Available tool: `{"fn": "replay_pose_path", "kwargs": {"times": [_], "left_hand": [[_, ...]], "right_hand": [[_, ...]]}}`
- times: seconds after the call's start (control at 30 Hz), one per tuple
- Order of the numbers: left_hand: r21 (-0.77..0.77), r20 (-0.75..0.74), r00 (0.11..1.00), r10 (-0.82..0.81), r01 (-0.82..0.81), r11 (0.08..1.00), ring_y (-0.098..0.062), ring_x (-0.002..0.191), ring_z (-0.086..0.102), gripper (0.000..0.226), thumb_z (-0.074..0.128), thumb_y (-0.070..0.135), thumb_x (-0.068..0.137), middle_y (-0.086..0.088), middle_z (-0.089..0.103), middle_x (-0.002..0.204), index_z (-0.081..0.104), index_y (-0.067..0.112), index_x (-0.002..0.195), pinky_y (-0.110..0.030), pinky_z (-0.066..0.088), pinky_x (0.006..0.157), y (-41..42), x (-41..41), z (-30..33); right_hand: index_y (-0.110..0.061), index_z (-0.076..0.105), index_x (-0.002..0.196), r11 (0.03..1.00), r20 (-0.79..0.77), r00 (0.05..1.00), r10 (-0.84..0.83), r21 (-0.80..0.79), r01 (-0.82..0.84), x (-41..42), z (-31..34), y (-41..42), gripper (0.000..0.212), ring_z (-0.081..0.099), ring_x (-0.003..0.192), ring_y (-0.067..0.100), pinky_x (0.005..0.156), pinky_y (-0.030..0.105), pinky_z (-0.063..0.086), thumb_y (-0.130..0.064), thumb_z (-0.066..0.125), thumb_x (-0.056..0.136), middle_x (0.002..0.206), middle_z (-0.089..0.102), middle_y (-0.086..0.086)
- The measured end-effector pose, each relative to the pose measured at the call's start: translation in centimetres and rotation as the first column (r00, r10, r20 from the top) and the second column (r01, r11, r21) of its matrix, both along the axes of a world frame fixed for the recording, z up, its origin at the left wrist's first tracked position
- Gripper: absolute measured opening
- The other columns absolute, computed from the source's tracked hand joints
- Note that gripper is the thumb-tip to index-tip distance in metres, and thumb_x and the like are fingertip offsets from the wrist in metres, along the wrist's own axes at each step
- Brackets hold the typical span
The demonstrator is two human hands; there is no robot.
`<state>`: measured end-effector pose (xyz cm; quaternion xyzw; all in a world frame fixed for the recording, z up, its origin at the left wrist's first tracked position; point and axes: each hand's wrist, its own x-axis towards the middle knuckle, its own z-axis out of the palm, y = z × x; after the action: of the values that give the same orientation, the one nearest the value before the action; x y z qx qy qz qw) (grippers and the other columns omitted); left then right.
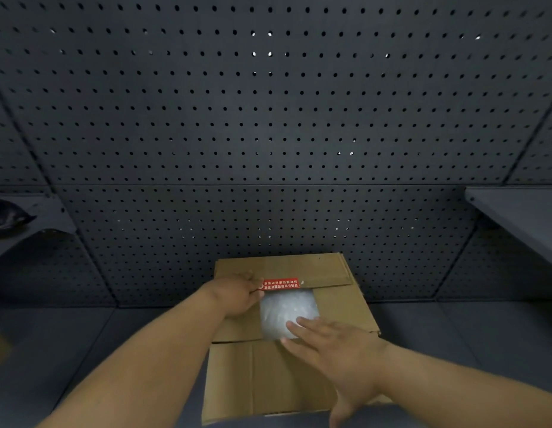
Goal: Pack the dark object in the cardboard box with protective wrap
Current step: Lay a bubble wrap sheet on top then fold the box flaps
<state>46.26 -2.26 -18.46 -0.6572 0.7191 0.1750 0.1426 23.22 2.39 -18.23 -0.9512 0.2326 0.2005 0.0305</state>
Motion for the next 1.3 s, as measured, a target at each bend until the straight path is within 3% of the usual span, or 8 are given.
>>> {"fn": "replay_pose_path", "kwargs": {"times": [0.27, 0.47, 0.63, 0.77, 0.83, 0.93, 1.07, 1.3], "left_hand": [[0.091, -0.019, 0.999, 0.041, -0.039, 0.995, -0.022, 0.147, 0.015, 0.056, 0.019, 0.048, 0.102, 0.0, 0.006, 0.162, 0.015, 0.024, 0.153, -0.032, 0.016, 0.117, -0.3, -0.4, 1.9], [0.27, -0.207, 0.927, 0.311, -0.252, 0.929, -0.027, 0.146, 0.019, 0.074, 0.022, 0.067, 0.092, -0.007, 0.021, 0.159, 0.031, 0.022, 0.149, -0.043, 0.015, 0.117, -1.9, 0.1, 4.4], [0.312, -0.276, 0.844, 0.459, -0.373, 0.874, -0.028, 0.142, 0.03, 0.087, 0.024, 0.082, 0.08, -0.005, 0.032, 0.155, 0.037, 0.027, 0.146, -0.048, 0.021, 0.115, -3.5, 0.4, 4.3], [0.184, -0.278, 0.881, 0.381, -0.341, 0.922, -0.026, 0.141, 0.032, 0.079, 0.021, 0.075, 0.086, -0.004, 0.035, 0.153, 0.039, 0.025, 0.145, -0.042, 0.023, 0.116, -3.6, -0.8, 3.6], [0.041, -0.075, 0.971, 0.226, -0.224, 0.974, -0.027, 0.136, 0.039, 0.073, 0.015, 0.068, 0.092, -0.007, 0.04, 0.15, 0.044, 0.023, 0.141, -0.042, 0.031, 0.111, -3.5, -1.8, 2.6], [-0.135, 0.148, 0.982, 0.119, -0.099, 0.986, -0.031, 0.126, 0.046, 0.064, 0.013, 0.061, 0.095, -0.01, 0.048, 0.139, 0.05, 0.022, 0.13, -0.049, 0.036, 0.103, -2.8, -2.8, 0.8], [-0.238, 0.088, 0.983, 0.163, -0.138, 0.961, -0.032, 0.136, 0.031, 0.058, 0.017, 0.056, 0.097, -0.01, 0.033, 0.147, 0.036, 0.021, 0.14, -0.059, 0.013, 0.114, -1.5, -3.1, -1.3], [-0.262, -0.051, 0.98, 0.192, -0.199, 0.944, -0.024, 0.148, -0.01, 0.061, 0.012, 0.061, 0.095, -0.001, -0.008, 0.162, -0.004, 0.04, 0.15, -0.049, -0.009, 0.117, -0.5, -2.0, -3.9]], "right_hand": [[-0.02, -0.008, 0.153, 0.977, -0.034, 0.985, -0.166, 0.133, 0.169, 0.5, 4.2, -1.3, 0.118, -0.015, 0.148, 0.017, 0.119, 0.028, -0.003, -0.049, 0.074, 0.074, 0.16, -0.017, 0.004], [-0.031, 0.002, 0.153, 0.878, -0.114, 0.899, -0.423, 0.196, 0.437, 1.2, 8.3, -5.7, 0.11, -0.001, 0.149, 0.016, 0.122, 0.04, 0.007, -0.054, 0.073, 0.072, 0.162, -0.001, -0.009], [-0.033, 0.015, 0.152, 0.815, 0.026, 0.818, -0.574, 0.108, 0.569, 2.1, 7.7, -8.9, 0.091, 0.02, 0.146, 0.021, 0.119, 0.039, 0.02, -0.055, 0.066, 0.079, 0.16, 0.018, -0.005], [-0.034, 0.008, 0.153, 0.798, 0.03, 0.798, -0.602, -0.017, 0.603, 2.2, 4.0, -10.6, 0.088, 0.007, 0.149, 0.021, 0.121, 0.044, 0.004, -0.068, 0.049, 0.083, 0.162, 0.006, -0.002], [-0.035, 0.002, 0.153, 0.769, 0.054, 0.768, -0.638, 0.001, 0.639, 1.9, 2.4, -10.9, 0.094, -0.001, 0.15, 0.021, 0.12, 0.045, -0.001, -0.073, 0.047, 0.08, 0.162, -0.002, -0.002], [-0.037, -0.005, 0.152, 0.726, 0.069, 0.723, -0.687, 0.055, 0.685, 1.5, 0.6, -11.0, 0.096, -0.012, 0.149, 0.022, 0.12, 0.046, -0.006, -0.076, 0.044, 0.079, 0.161, -0.012, -0.005], [-0.042, -0.009, 0.15, 0.676, 0.084, 0.672, -0.736, 0.148, 0.722, 0.9, -1.1, -11.1, 0.087, -0.021, 0.146, 0.022, 0.12, 0.047, -0.007, -0.077, 0.034, 0.082, 0.16, -0.017, -0.008], [-0.043, -0.009, 0.149, 0.637, 0.144, 0.62, -0.771, 0.203, 0.744, 0.9, -2.8, -10.5, 0.084, -0.029, 0.143, 0.021, 0.121, 0.047, -0.004, -0.076, 0.032, 0.084, 0.158, -0.021, -0.01]]}}
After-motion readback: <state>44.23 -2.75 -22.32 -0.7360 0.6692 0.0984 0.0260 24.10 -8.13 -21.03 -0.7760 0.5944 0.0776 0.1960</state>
